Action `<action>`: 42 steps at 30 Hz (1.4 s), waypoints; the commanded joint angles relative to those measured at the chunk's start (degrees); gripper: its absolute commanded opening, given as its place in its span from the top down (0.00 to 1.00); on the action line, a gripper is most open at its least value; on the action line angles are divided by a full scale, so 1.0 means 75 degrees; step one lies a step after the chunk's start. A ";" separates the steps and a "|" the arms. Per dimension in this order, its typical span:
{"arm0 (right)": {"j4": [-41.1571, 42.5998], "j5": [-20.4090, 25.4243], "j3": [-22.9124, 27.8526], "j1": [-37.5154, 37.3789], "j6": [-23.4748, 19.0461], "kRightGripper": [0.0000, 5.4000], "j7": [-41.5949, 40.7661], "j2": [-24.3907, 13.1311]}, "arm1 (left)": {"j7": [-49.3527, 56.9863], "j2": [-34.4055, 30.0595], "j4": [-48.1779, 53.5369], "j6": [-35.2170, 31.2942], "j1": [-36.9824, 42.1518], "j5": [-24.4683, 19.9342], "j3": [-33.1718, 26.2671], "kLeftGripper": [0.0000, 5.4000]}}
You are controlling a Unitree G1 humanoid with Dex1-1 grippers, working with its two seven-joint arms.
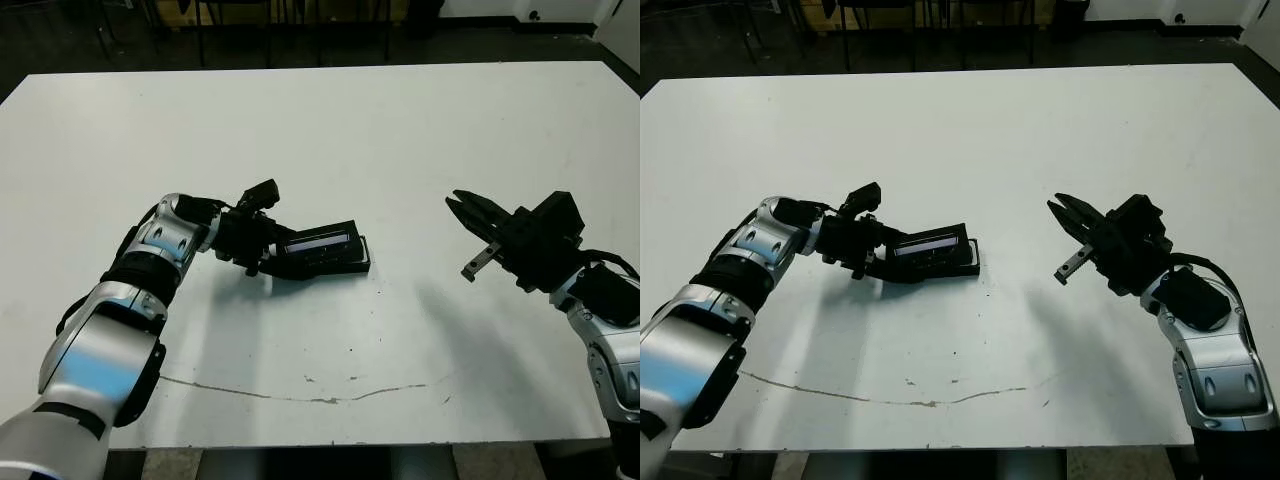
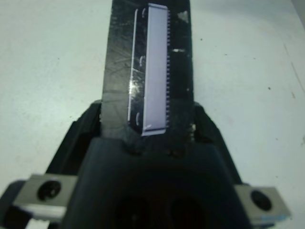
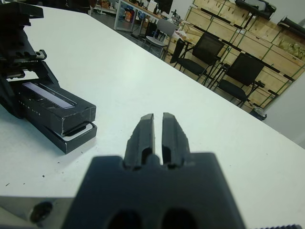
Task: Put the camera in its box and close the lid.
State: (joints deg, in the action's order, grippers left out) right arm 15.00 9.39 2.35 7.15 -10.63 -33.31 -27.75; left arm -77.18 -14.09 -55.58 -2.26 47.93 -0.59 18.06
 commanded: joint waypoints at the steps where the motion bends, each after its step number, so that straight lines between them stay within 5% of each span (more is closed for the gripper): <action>1: -0.0043 0.0066 0.0042 -0.0084 -0.0164 1.00 -0.0049 -0.0098 | 0.0037 0.0272 -0.0415 -0.0073 -0.0670 0.0446 0.0380 0.48; 27: -0.0029 0.0221 0.0095 -0.0165 -0.0208 1.00 -0.0172 -0.0231 | 0.1158 0.1074 -0.1523 0.0291 0.0357 0.1717 0.1531 0.48; 42: 0.0282 0.0162 -0.0072 -0.0325 -0.0135 1.00 -0.0144 -0.0215 | 0.0232 0.0487 -0.1186 -0.0152 0.0425 0.1902 0.1928 0.48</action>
State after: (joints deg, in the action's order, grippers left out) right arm 16.99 10.79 2.22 5.81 -11.21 -34.07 -28.95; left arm -73.76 -10.14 -62.49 -0.92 57.30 8.98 29.06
